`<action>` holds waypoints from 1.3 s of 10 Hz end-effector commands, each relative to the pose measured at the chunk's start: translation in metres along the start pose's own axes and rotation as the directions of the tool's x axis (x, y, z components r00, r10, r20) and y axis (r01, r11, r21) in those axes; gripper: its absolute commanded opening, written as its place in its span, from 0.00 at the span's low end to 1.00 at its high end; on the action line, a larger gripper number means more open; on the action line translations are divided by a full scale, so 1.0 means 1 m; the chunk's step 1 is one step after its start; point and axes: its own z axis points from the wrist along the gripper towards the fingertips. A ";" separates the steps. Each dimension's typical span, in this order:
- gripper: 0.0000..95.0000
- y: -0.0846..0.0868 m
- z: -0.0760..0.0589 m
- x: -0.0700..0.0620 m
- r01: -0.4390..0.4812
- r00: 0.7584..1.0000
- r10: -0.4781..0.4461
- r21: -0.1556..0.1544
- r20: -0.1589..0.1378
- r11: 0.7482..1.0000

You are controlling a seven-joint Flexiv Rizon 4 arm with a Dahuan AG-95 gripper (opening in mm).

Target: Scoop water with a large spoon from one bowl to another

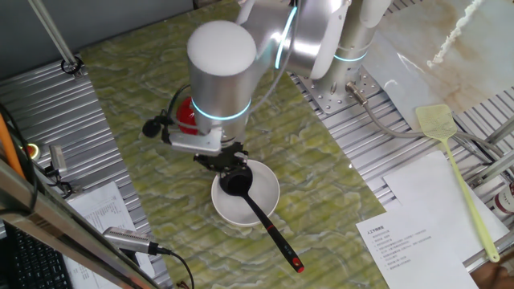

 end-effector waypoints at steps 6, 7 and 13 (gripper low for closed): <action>0.20 0.003 0.001 -0.002 0.299 0.954 -0.299 0.007 0.004 0.954; 0.20 0.007 0.002 -0.006 0.298 0.954 -0.298 0.003 0.012 0.954; 0.20 0.048 0.007 -0.043 0.430 0.903 -0.429 -0.015 0.031 0.903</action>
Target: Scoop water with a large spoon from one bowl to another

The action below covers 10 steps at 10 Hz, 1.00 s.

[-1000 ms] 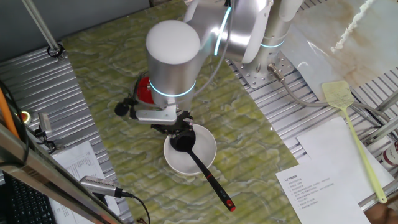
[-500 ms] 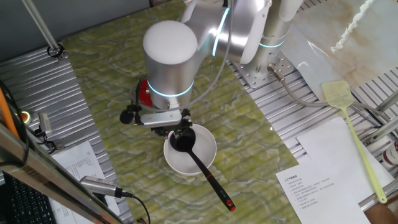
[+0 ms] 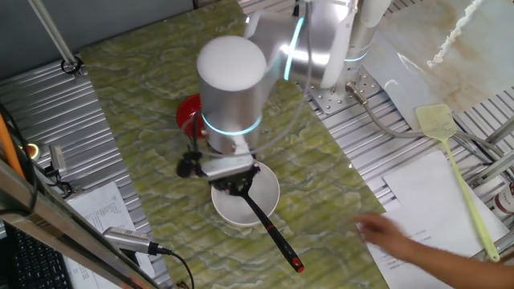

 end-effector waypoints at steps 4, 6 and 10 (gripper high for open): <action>0.20 0.016 0.005 -0.027 0.128 0.991 -0.128 -0.010 -0.024 0.992; 0.20 0.016 0.005 -0.027 0.151 0.987 -0.152 -0.033 -0.044 0.988; 0.20 0.016 0.005 -0.027 0.273 0.962 -0.273 -0.053 -0.002 0.961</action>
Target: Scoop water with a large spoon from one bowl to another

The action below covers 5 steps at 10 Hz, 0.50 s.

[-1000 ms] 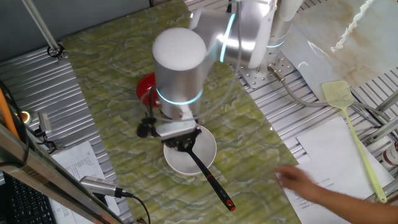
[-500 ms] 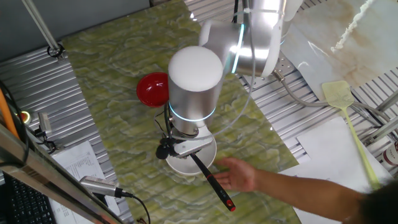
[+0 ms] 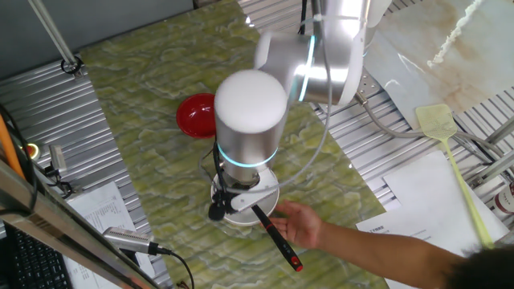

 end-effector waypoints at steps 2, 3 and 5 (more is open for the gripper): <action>0.20 0.003 -0.003 -0.004 0.042 0.998 -0.041 -0.011 0.057 0.999; 0.20 0.004 -0.003 -0.010 0.010 0.998 -0.009 -0.012 0.056 1.000; 0.20 0.011 0.002 -0.036 -0.049 0.997 0.049 -0.010 0.056 0.999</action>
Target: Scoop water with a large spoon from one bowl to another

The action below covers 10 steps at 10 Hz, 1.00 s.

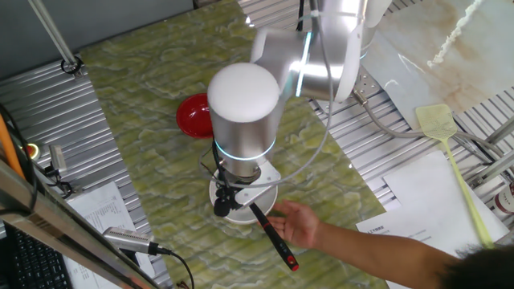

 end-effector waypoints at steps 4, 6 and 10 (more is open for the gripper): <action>0.20 0.008 0.020 -0.036 -0.065 0.997 0.064 0.024 0.034 0.998; 0.20 0.006 0.021 -0.026 -0.051 0.999 0.051 0.017 0.012 0.999; 0.20 0.006 0.021 -0.026 0.009 1.000 -0.009 0.025 -0.008 1.000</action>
